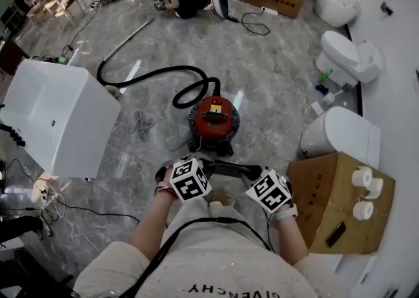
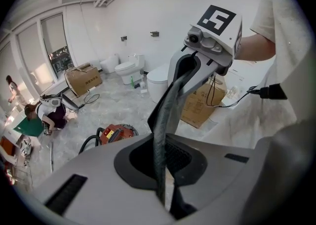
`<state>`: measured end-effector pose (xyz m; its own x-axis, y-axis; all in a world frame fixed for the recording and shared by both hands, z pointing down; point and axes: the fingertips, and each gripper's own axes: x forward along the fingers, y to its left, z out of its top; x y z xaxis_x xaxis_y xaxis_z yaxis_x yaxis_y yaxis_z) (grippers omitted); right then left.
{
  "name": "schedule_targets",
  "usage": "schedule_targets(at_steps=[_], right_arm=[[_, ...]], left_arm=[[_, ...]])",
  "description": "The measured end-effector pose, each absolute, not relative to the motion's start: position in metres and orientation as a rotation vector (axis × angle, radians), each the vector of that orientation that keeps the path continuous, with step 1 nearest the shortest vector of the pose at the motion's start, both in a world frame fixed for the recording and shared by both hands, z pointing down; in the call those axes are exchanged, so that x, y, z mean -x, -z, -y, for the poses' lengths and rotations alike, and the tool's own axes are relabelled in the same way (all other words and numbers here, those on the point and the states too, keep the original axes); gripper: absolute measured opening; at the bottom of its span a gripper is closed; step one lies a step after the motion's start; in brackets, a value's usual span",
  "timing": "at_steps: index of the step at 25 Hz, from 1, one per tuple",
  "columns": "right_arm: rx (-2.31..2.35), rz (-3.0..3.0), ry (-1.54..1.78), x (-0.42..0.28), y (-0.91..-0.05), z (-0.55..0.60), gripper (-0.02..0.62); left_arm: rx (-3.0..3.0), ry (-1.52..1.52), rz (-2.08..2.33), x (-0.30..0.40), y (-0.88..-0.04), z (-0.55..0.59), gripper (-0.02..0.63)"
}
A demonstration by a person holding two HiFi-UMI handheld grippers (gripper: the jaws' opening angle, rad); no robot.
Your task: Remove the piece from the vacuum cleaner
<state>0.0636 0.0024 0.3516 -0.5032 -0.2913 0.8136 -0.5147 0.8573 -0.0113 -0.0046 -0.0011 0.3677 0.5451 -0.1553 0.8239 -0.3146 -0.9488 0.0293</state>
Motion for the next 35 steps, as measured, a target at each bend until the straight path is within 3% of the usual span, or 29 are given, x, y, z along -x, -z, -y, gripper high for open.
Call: schedule_targets(at_steps=[35], right_arm=[[-0.418, 2.153, -0.304, -0.042, -0.332, -0.024, 0.035]], left_arm=[[-2.521, -1.309, 0.317, 0.025, -0.347, -0.028, 0.035]])
